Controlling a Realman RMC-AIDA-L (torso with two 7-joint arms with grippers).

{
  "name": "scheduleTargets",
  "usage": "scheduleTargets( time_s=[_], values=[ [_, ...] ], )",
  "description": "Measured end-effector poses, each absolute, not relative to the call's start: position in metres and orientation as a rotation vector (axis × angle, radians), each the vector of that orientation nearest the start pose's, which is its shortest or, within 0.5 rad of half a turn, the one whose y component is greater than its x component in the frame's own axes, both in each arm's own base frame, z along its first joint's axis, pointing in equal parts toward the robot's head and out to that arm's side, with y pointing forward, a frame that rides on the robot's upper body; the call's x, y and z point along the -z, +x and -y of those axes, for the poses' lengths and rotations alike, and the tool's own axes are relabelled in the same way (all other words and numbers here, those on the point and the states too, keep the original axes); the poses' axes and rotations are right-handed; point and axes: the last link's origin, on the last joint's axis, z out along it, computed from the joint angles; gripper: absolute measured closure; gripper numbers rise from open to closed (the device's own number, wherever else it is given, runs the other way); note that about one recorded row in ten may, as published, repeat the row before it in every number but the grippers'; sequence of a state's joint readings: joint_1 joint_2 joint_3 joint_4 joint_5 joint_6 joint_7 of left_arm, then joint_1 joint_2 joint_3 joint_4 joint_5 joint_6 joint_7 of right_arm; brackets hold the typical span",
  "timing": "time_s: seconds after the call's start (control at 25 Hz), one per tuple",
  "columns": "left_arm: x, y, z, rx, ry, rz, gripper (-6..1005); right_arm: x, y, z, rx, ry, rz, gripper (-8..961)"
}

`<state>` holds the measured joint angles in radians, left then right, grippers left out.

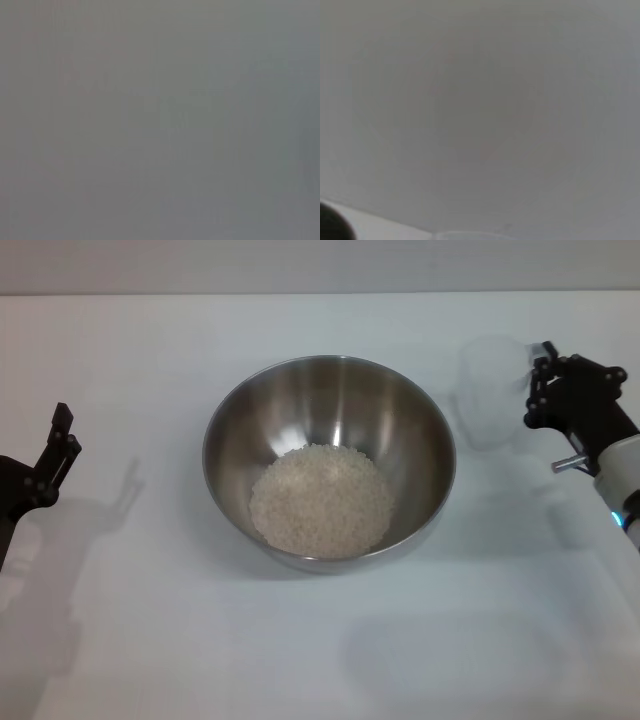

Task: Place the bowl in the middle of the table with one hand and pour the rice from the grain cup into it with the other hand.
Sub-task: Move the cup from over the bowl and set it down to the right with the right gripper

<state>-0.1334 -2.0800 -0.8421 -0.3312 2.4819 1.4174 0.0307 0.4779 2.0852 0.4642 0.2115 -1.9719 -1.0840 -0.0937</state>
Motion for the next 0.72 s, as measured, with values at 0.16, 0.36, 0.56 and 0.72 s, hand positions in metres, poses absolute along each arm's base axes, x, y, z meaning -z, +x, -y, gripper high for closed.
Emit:
scheduleTargets(
  time_s=[0.16,0.36,0.56,0.72],
  values=[
    [0.022,-0.327,-0.239,0.738,-1.595,0.340,136,0.056,0.308,-0.336,-0.504,-1.810,-0.393,936],
    [0.022,-0.326,-0.240,0.740,-1.595,0.339,136,0.062,0.307,-0.339,-0.472,-1.851,-0.390,935],
    [0.022,-0.326,-0.240,0.741,-1.595,0.339,136,0.065,0.306,-0.338,-0.464,-1.875,-0.380,921],
    [0.022,-0.326,-0.240,0.741,-1.595,0.339,136,0.068,0.305,-0.336,-0.465,-1.889,-0.375,892]
  ],
)
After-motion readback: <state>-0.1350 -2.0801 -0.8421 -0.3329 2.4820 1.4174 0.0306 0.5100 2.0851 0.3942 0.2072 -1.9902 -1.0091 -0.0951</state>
